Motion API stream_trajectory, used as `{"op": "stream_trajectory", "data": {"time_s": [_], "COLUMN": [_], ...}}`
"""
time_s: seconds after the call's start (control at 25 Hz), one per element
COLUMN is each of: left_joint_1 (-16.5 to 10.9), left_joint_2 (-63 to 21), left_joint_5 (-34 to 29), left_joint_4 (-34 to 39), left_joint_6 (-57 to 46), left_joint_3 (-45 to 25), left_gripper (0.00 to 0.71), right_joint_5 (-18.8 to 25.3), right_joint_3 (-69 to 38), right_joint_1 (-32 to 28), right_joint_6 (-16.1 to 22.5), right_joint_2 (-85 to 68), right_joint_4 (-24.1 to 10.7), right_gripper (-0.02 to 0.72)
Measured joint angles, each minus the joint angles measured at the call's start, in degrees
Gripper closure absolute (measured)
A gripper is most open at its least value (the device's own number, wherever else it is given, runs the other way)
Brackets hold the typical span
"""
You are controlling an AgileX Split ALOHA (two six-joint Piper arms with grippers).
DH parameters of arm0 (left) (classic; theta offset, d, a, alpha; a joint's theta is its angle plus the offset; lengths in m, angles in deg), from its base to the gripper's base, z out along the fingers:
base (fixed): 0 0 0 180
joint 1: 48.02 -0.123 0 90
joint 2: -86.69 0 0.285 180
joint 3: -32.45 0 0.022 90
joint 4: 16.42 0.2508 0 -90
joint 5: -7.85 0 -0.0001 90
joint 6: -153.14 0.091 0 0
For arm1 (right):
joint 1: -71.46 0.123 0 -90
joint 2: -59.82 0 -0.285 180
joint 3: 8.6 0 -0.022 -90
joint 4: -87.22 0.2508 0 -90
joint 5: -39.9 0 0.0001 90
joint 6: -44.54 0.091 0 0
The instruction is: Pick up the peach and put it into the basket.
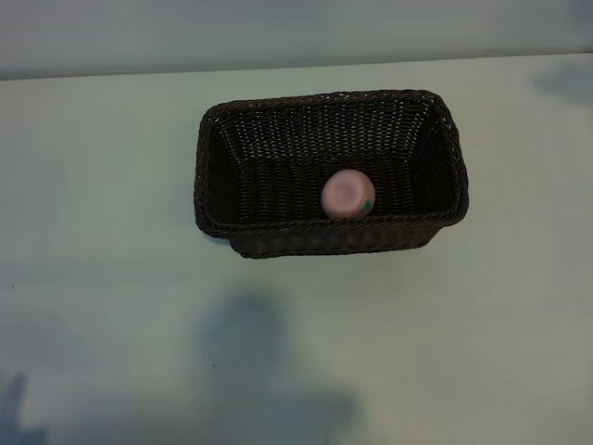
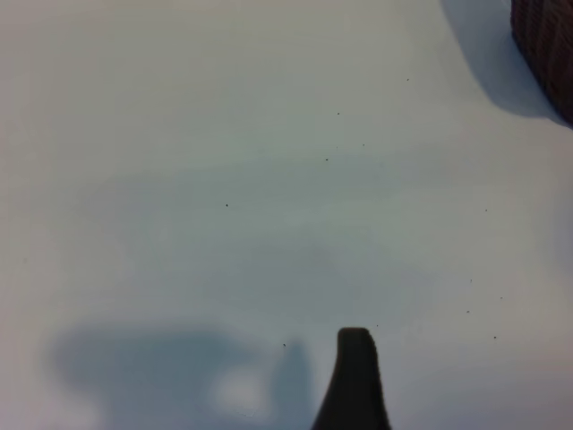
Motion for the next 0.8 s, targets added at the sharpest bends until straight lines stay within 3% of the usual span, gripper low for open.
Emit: {"op": "stream_trajectory", "data": {"time_s": [0.36, 0.68, 0.8], "left_joint_1": [0.0, 0.0, 0.0], "left_joint_2": [0.0, 0.0, 0.0], "left_joint_5": [0.0, 0.0, 0.0], "left_joint_4": [0.0, 0.0, 0.0], "left_joint_6": [0.0, 0.0, 0.0], "left_joint_3": [0.0, 0.0, 0.0], "left_gripper": [0.117, 0.118, 0.118], "right_joint_5": [0.0, -7.6, -8.5], "right_joint_3": [-17.4, -36.7, -43.1], "right_joint_1": [0.0, 0.0, 0.0], "right_joint_6": [0.3, 0.7, 0.7], "right_joint_2": [-34.4, -61.9, -69.4], "right_joint_4": [0.0, 0.0, 0.0], "right_gripper": [0.129, 0.129, 0.129]}}
